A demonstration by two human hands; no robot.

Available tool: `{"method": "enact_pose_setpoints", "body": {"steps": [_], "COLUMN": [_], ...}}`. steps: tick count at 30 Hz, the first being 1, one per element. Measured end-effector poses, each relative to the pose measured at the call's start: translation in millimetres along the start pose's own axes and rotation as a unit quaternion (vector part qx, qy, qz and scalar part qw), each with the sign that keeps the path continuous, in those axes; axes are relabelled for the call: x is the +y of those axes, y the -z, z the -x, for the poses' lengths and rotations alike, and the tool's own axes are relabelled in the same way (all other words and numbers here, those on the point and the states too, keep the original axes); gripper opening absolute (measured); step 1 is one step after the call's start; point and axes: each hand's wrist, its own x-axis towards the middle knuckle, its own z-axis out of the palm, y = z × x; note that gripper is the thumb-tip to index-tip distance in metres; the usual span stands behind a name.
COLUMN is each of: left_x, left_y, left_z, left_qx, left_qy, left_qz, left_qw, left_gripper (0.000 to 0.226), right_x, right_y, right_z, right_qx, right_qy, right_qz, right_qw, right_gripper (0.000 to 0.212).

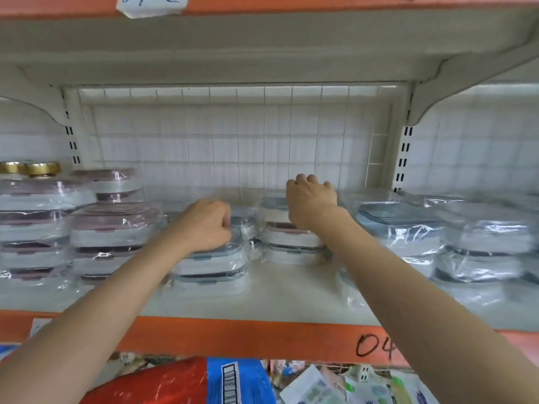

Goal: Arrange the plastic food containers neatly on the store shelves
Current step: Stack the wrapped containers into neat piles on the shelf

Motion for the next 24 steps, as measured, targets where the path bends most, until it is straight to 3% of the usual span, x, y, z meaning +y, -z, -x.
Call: {"method": "enact_pose_setpoints", "body": {"steps": [2,4,8,11,13,15,19,21,24], "left_x": [17,45,127,184,203,204,176,150,110], "left_y": [4,6,-4,-24,-37,-42,-24,-10,7], "left_z": [-10,-21,-40,-42,-41,-41,-47,-51,-53], "left_qx": [0.034,0.057,0.02,-0.058,-0.059,-0.034,-0.013,-0.013,-0.029], "left_qy": [-0.054,-0.108,-0.18,-0.215,-0.229,-0.219,-0.204,-0.176,-0.129], "left_qz": [0.05,0.133,0.242,0.244,0.162,0.141,0.2,0.236,0.286], "left_qw": [0.997,0.984,0.953,0.944,0.958,0.965,0.958,0.956,0.949], "left_gripper": [0.004,0.003,0.055,0.079,0.085,0.09,0.088,0.085,0.082], "right_x": [27,61,121,147,156,162,171,169,163], "right_y": [19,40,62,56,46,38,36,33,24], "right_z": [2,9,40,64,71,73,72,72,71], "right_qx": [0.005,-0.031,-0.121,-0.16,-0.17,-0.149,-0.088,-0.108,-0.2], "right_qy": [-0.003,-0.022,-0.043,-0.059,-0.075,-0.073,-0.072,-0.052,-0.021], "right_qz": [-0.005,-0.021,-0.043,-0.059,-0.067,-0.092,-0.205,-0.216,-0.209], "right_qw": [1.0,0.999,0.991,0.984,0.98,0.982,0.972,0.969,0.957], "right_gripper": [0.031,0.032,0.042,0.047,0.047,0.045,0.046,0.051,0.063]}}
